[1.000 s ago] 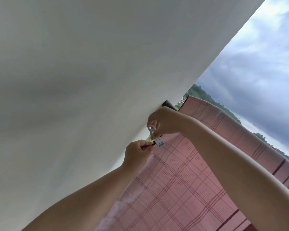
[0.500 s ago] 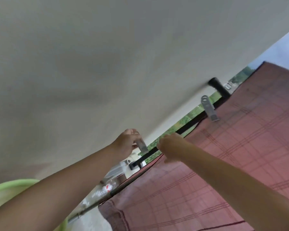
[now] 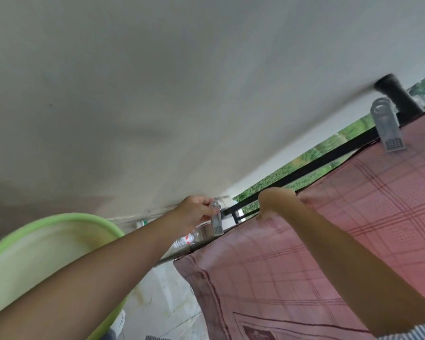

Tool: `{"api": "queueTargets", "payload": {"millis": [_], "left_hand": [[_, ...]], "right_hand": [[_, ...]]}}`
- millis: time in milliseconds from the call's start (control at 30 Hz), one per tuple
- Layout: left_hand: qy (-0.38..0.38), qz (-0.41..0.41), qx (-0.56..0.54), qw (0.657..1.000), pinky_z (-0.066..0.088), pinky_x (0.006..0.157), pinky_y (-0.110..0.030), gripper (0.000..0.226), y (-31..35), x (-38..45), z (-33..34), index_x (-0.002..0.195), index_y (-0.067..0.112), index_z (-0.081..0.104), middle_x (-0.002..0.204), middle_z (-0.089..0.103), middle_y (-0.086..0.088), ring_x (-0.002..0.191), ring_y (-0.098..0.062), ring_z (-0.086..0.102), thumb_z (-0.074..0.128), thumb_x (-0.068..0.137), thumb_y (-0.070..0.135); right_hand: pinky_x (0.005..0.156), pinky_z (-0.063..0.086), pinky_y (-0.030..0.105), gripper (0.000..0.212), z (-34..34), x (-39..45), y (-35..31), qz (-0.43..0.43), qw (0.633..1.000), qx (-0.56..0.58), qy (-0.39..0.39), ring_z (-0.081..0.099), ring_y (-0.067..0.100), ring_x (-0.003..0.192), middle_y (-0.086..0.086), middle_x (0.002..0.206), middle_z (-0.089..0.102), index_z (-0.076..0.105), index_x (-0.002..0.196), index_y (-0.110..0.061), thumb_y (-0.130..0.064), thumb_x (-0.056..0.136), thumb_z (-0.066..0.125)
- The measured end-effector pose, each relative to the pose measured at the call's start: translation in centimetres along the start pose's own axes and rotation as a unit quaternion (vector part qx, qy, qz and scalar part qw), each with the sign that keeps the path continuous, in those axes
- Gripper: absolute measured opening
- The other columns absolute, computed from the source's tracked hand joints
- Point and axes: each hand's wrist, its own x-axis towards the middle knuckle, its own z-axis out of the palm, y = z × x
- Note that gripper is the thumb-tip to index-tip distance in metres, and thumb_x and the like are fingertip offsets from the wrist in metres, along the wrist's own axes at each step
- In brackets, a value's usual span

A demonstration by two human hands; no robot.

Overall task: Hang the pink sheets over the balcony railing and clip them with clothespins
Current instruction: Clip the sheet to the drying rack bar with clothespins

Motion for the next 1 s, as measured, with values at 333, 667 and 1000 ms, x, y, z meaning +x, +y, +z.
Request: {"api": "queueTargets", "payload": {"millis": [333,667,1000], "left_hand": [[0.004,0.015,0.047,0.999,0.046,0.067,-0.016,0.026,-1.1,0.3,-1.1,0.107,0.003,0.053,0.078,0.052,-0.001,0.072,-0.009,0.051,0.055,0.083,-0.008],[0.044,0.095,0.01,0.994,0.052,0.059,-0.009,0.037,-1.0,0.5,-1.5,0.092,0.008,0.059,0.068,0.065,0.007,0.059,0.001,0.06,0.062,0.07,-0.021],[0.088,0.113,-0.006,0.99,0.053,0.063,-0.015,0.038,-4.6,2.3,0.2,0.057,0.023,0.064,0.05,0.066,0.015,0.054,0.001,0.061,0.076,0.058,-0.013]], "right_hand": [[0.071,0.046,0.027,0.01,0.4,1.3,-0.6,0.026,0.991,0.107,0.077,0.052,0.02,0.074,0.001,0.065,0.044,0.051,0.088,-0.007,-0.002,0.08,0.049],[0.062,0.052,0.026,0.027,3.1,-2.0,-0.1,-0.257,0.871,-0.115,0.403,0.057,0.013,0.055,-0.002,0.056,0.059,0.063,0.054,-0.014,-0.002,0.033,0.075],[0.055,0.053,0.023,0.032,3.7,-1.2,1.3,-0.325,0.849,-0.02,0.416,0.056,0.01,0.052,-0.007,0.057,0.057,0.063,0.054,-0.016,-0.004,0.035,0.086]]}}
